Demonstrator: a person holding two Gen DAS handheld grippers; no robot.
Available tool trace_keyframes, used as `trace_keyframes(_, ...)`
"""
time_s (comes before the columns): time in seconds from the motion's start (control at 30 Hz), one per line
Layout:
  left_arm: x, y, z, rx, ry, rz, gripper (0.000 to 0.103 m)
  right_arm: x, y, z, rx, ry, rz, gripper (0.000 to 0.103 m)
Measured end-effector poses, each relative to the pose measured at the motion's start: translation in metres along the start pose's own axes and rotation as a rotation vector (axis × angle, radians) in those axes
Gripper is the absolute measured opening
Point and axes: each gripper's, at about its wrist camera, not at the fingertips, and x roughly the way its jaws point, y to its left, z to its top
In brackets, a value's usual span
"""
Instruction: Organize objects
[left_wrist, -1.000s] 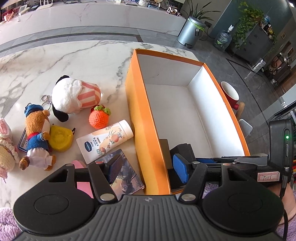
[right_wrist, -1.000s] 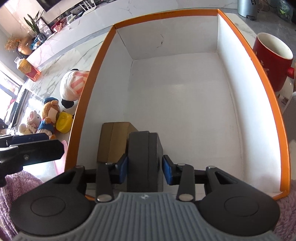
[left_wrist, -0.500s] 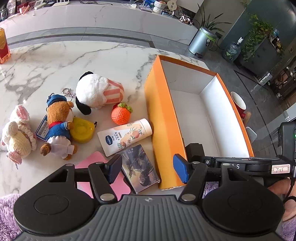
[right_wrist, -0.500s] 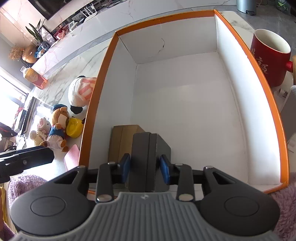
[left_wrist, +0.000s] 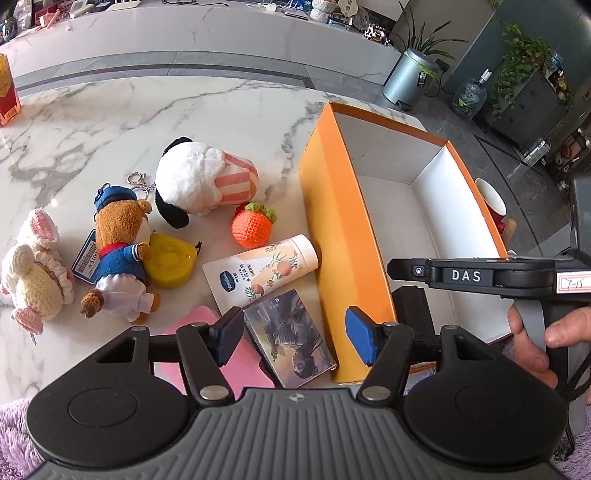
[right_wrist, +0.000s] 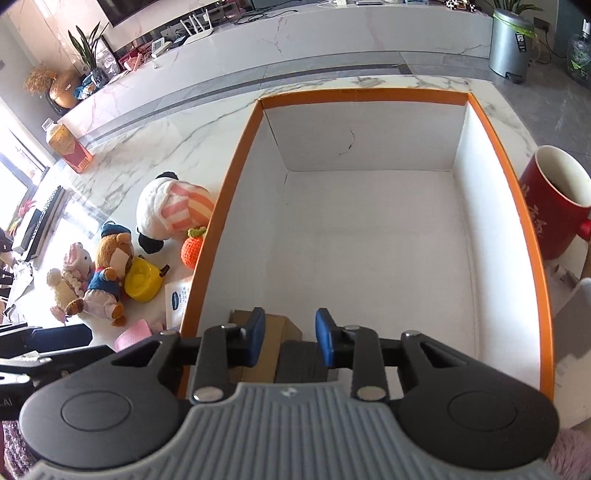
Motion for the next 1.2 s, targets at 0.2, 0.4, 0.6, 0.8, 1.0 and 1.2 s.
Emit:
trace_keyframes(0.2,0.023,-0.002,0.004,0.004,0.052,-0.010,0.072,0.028,0.001,0.016,0.005,0.038,-0.002,0.025)
trace_keyframes(0.4,0.035,-0.005,0.008,0.014,0.079,-0.021,0.072,0.041,0.000,0.015,-0.001,0.113,0.016,0.021)
trace_keyframes(0.6,0.038,-0.007,0.008,0.016,0.089,-0.019,0.072,0.039,0.007,0.007,-0.051,0.148,0.044,0.021)
trace_keyframes(0.8,0.032,-0.005,0.006,0.008,0.084,-0.008,0.072,0.038,0.014,0.006,-0.093,0.150,0.038,0.022)
trace_keyframes(1.0,0.026,-0.008,0.004,0.016,0.073,0.000,0.072,0.041,0.017,0.012,-0.194,0.196,0.008,0.025)
trace_keyframes(1.2,0.023,-0.010,0.002,0.011,0.071,0.003,0.072,0.052,0.025,0.020,-0.342,0.320,-0.022,0.035)
